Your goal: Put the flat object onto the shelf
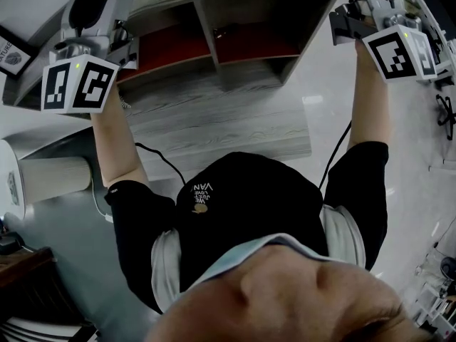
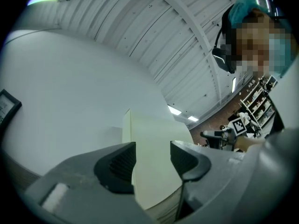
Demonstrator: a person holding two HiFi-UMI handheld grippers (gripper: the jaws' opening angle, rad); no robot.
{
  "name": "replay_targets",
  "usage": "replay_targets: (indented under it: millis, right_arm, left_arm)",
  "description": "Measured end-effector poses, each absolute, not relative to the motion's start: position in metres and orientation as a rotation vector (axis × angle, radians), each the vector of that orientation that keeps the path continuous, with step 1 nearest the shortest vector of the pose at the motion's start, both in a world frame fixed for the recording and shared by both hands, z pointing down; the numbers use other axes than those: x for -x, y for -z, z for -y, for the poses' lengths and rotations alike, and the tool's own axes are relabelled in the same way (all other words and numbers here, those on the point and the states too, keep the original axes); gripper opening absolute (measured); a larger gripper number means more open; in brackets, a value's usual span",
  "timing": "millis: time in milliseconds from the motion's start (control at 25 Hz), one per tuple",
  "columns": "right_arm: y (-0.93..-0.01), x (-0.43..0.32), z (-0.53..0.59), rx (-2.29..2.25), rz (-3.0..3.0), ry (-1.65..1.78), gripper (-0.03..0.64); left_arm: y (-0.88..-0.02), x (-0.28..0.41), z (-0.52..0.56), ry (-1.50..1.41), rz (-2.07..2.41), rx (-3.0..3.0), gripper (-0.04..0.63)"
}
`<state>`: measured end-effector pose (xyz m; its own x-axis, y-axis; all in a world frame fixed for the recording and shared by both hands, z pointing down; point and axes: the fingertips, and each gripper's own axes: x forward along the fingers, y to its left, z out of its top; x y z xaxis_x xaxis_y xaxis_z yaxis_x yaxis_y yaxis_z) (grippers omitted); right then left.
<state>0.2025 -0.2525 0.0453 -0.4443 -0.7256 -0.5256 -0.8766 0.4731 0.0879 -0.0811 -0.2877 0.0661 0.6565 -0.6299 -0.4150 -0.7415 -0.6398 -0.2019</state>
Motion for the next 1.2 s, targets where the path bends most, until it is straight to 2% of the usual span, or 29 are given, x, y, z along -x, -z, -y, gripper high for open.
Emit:
replay_targets:
  millis: [280,440,560,760,1200]
  right_arm:
    - [-0.055,-0.19,0.223,1.343,-2.311,-0.503,0.141]
    - [-0.055,-0.19,0.218,1.358,-2.301,-0.52,0.117]
    - [-0.056,-0.192,0.217,1.377,-2.288,-0.525,0.1]
    - [-0.061,-0.189,0.215,1.39,-2.282,-0.519,0.081]
    - [-0.092,-0.167,0.182,1.412,-2.273,-0.459,0.006]
  left_arm:
    - [-0.07,0.097,0.25,-0.494,-1.099,2.453,0.109]
    - [-0.069,0.095,0.242,-0.465,-1.09,2.424,0.082]
    - [-0.069,0.093,0.238,-0.457,-1.077,2.417,0.036]
    - [-0.074,0.092,0.239,-0.45,-1.062,2.437,0.002]
    - [-0.106,0.109,0.211,-0.453,-1.051,2.492,0.002]
